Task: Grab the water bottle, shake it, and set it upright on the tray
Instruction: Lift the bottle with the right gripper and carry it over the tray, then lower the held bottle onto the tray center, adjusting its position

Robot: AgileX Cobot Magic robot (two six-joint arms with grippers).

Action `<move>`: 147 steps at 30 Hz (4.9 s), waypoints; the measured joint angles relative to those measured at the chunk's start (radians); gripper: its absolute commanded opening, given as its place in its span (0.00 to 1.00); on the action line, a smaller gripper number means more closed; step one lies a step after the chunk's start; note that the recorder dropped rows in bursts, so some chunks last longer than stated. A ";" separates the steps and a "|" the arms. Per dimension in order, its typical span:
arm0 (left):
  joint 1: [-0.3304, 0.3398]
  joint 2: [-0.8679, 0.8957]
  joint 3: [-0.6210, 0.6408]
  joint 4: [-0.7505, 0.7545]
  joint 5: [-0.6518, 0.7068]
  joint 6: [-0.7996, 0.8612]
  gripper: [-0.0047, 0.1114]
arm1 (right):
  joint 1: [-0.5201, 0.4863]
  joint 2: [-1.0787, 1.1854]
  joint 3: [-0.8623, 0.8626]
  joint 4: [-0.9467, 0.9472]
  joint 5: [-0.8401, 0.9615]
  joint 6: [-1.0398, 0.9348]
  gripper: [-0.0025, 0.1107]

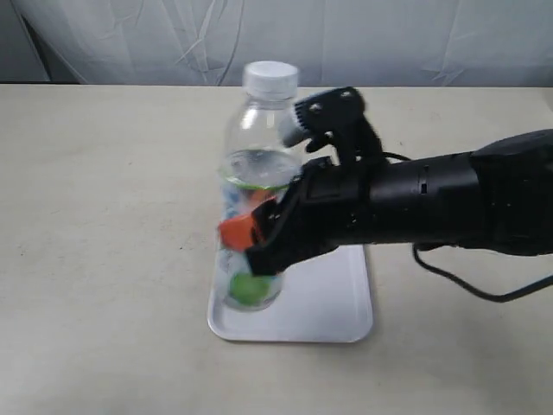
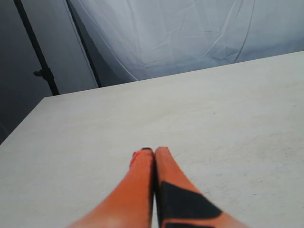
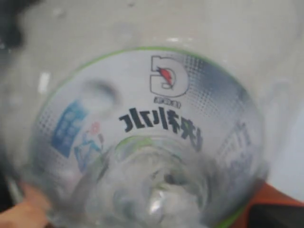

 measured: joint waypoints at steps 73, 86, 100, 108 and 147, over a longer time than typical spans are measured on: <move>0.000 0.000 0.000 0.000 0.000 0.000 0.04 | 0.124 0.252 -0.253 -0.193 -0.518 0.114 0.01; 0.000 0.000 0.000 0.000 0.000 0.000 0.04 | 0.129 0.263 -0.132 -1.212 -1.013 1.374 0.01; 0.000 0.000 0.000 0.000 0.000 0.000 0.04 | 0.134 0.389 0.064 -1.363 -1.261 1.650 0.01; 0.000 0.000 0.000 0.000 0.000 0.000 0.04 | 0.134 0.391 0.064 -1.402 -1.155 1.663 0.01; 0.000 0.000 0.000 0.000 0.000 0.000 0.04 | 0.134 0.383 0.004 -1.481 -0.868 1.592 0.82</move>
